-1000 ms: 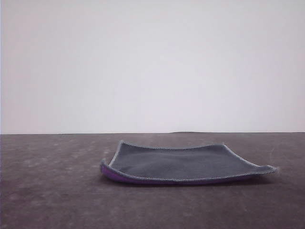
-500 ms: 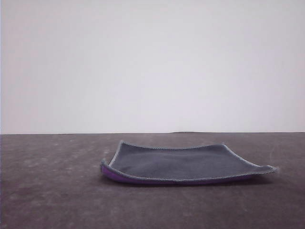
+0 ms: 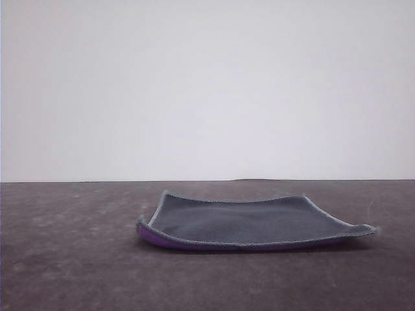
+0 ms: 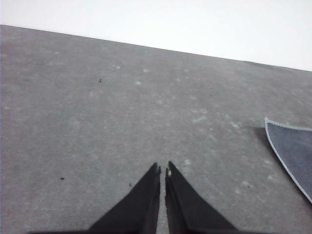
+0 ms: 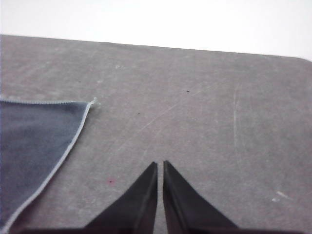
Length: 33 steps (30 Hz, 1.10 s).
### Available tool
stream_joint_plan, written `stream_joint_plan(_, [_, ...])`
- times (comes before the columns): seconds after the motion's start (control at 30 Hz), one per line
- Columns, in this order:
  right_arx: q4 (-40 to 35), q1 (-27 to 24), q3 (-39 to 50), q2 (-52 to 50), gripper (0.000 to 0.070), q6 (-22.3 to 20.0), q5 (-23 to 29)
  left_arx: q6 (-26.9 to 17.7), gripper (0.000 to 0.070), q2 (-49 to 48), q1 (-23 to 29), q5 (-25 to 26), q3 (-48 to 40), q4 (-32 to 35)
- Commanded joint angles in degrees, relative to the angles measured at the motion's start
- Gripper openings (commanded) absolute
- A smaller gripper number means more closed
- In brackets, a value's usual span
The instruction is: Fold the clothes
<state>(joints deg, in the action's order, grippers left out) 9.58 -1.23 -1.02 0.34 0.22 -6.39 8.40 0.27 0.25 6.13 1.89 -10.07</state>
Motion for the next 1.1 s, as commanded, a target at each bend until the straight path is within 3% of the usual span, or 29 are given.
stream_joint_plan(0.0, [-0.6,0.0,0.1,-0.1,0.0014,3.9,0.0,0.1,0.0004,0.0,-0.1,-0.1,-0.9,-0.2])
stream_joint_plan(0.13, [-1.4,0.0,-2.6,0.1,0.0006,9.5,0.7,1.2,0.0004,0.0,0.0,-0.4,0.6,2.8])
stream_joint_plan(0.27, [-4.1,0.0,-7.4,3.3,0.0006,15.7,0.4,8.5,0.0004,1.5,-0.1,-1.6,2.1,10.0])
stream_joint_plan(0.43, [-2.1,0.0,-16.4,14.4,0.0006,15.8,-1.8,9.1,0.0004,8.3,-0.1,-1.9,8.5,11.3])
stream_joint_plan(0.57, [0.4,0.0,-25.9,26.4,0.0006,14.2,-4.7,8.6,0.0004,18.1,-0.1,-0.8,17.2,10.1])
stream_joint_plan(0.8, [10.1,0.0,-43.6,47.2,0.0006,5.5,-7.1,3.0,0.0004,40.4,-0.2,5.2,36.0,0.4])
stream_joint_plan(1.07, [10.0,0.0,-52.2,63.4,0.0006,2.4,-7.5,-0.3,0.0004,62.7,-1.0,13.4,49.4,-0.6])
